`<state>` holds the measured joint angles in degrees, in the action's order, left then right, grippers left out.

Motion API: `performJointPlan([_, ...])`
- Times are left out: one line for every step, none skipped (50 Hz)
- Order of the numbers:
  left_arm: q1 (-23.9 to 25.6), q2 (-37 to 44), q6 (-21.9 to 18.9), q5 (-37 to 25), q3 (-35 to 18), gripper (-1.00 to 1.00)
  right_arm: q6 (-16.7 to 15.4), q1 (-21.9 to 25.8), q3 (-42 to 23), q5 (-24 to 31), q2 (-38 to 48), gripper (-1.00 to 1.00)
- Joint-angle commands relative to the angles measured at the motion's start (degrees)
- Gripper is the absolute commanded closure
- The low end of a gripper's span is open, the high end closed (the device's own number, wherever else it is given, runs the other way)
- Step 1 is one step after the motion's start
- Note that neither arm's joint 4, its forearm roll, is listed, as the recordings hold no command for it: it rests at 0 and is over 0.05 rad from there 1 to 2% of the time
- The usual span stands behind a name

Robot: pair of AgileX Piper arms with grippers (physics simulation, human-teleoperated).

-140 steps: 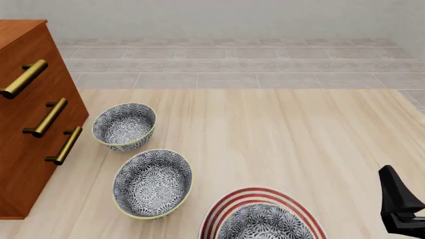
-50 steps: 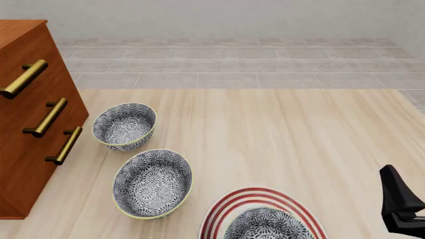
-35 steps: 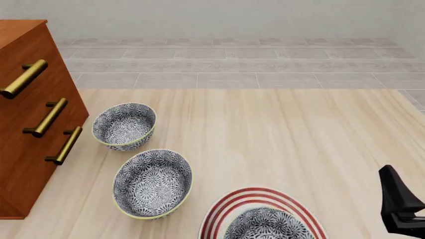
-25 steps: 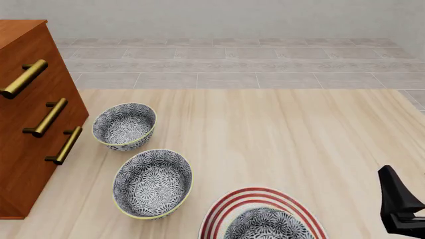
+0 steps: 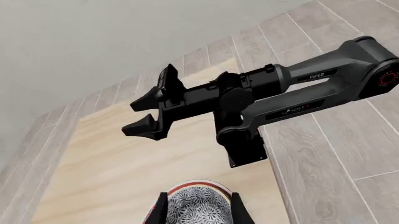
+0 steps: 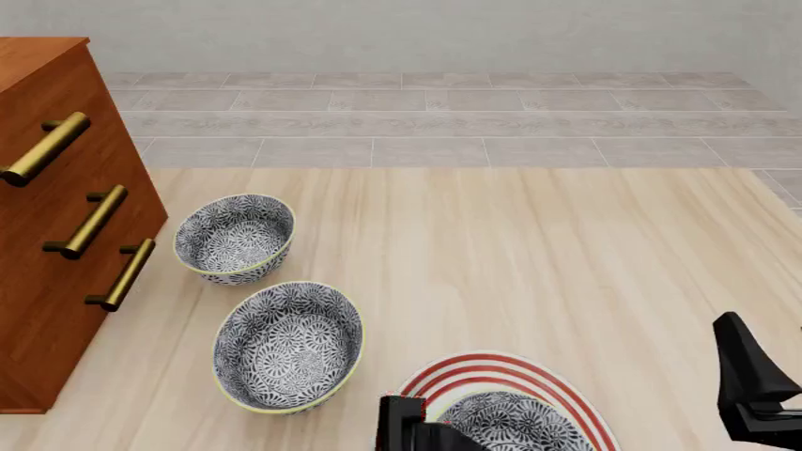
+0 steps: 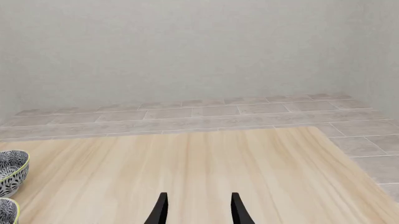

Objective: Put the bowl at the front on the plate.

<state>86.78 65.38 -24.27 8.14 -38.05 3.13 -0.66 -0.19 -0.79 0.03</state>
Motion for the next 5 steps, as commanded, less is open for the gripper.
performJointPlan([-3.58,-6.23,-3.00,-5.26,-4.56,-1.00,0.00,0.02,-0.08,0.00,0.00,-1.00])
performJointPlan([-3.85,-6.69,-3.43,-5.47,-4.88,-1.00,0.01,0.02,-0.08,0.01,0.00,-1.00])
performJointPlan([-4.31,-7.30,-3.39,-6.02,-5.62,-1.00,0.01,0.04,-0.15,0.05,0.00,-1.00])
performJointPlan([-4.49,-7.62,-3.54,-6.39,-6.07,-1.00,0.02,0.02,-0.17,0.08,0.00,-1.00])
performJointPlan([-4.60,-8.11,-4.26,-6.53,-6.25,-1.00,0.02,0.00,-0.16,0.06,0.00,-1.00])
